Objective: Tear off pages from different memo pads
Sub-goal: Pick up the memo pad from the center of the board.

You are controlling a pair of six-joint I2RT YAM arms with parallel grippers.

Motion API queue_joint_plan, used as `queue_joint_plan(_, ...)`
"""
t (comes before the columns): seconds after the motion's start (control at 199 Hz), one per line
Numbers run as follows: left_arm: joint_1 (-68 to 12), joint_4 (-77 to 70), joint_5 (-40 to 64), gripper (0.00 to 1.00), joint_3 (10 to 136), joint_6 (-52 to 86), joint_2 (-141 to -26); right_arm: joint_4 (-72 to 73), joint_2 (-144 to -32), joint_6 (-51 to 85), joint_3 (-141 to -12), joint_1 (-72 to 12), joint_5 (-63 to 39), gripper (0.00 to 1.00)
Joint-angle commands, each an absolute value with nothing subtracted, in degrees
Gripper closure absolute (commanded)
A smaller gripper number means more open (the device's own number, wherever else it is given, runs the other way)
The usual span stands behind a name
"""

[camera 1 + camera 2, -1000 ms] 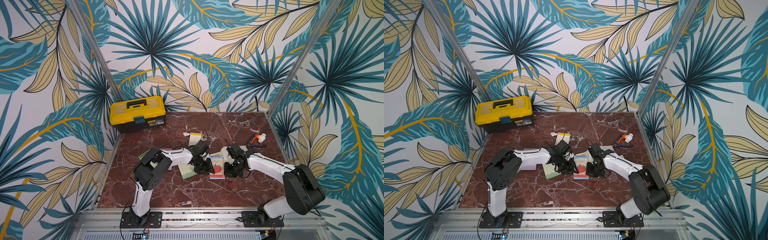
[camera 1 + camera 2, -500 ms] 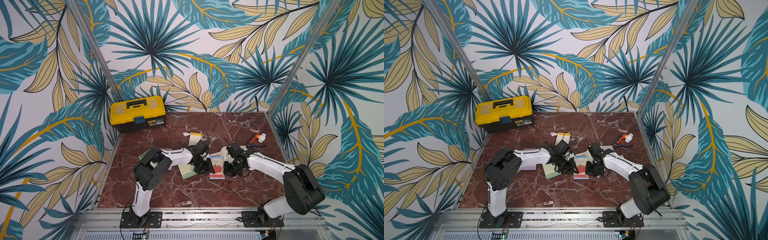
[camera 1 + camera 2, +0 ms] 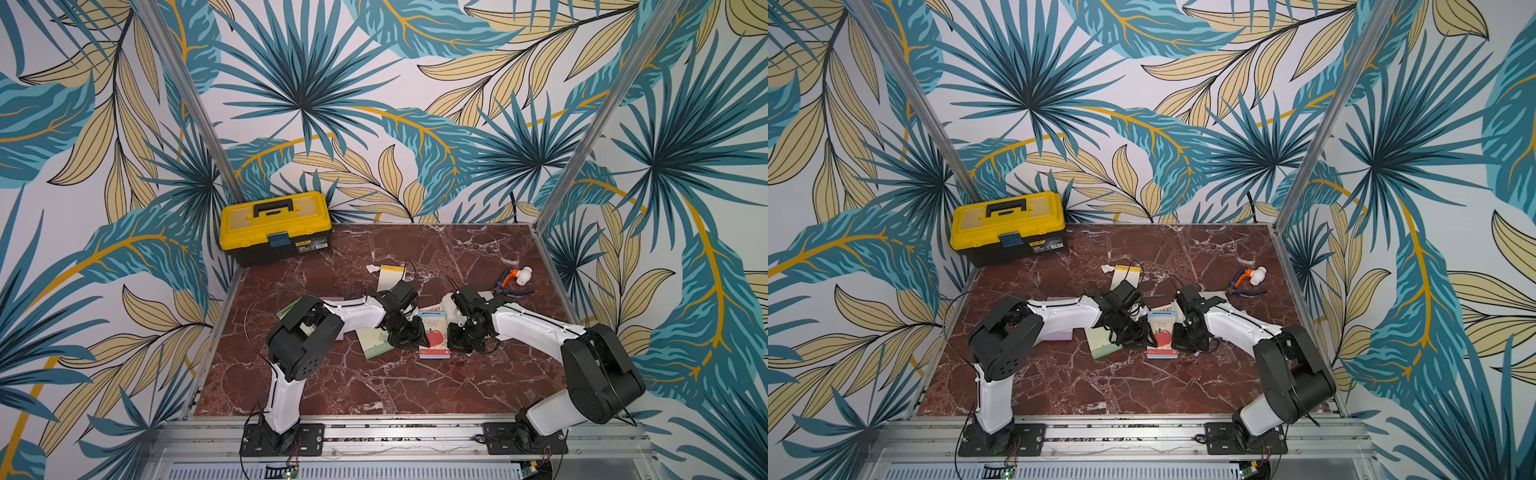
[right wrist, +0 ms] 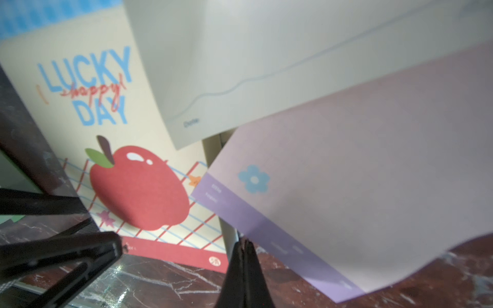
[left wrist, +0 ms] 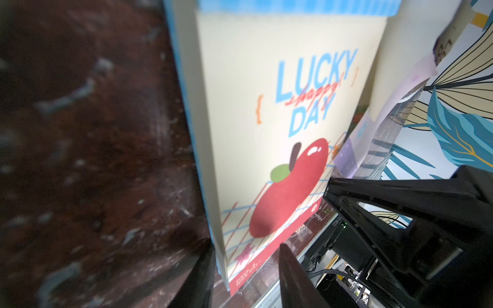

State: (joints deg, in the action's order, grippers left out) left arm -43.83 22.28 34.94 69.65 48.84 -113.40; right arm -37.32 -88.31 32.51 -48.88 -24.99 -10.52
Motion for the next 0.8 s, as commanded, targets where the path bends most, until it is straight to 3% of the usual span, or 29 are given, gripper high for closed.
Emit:
queue_joint_plan(0.0,-44.2,23.1,33.9,0.59,69.3,47.9,-113.4,-36.8,-88.4,32.6,-49.8,-24.9,-11.9,1.00)
queue_joint_plan(0.346,-44.2,22.9,34.1,0.59,69.3,48.0,-113.6,-34.8,-87.2,34.0,-48.8,-25.0,-13.8,1.00)
queue_joint_plan(0.572,-44.2,23.0,34.0,0.59,69.1,47.9,-113.4,-37.9,-86.5,34.3,-48.9,-25.0,-8.7,1.00)
queue_joint_plan(0.698,-44.3,23.1,33.8,0.59,69.1,48.1,-113.3,-34.5,-85.0,34.0,-47.9,-25.0,-14.3,0.77)
queue_joint_plan(0.793,-44.3,22.9,33.6,0.59,69.1,48.2,-113.1,-35.0,-83.8,34.0,-48.1,-24.9,-15.0,0.67)
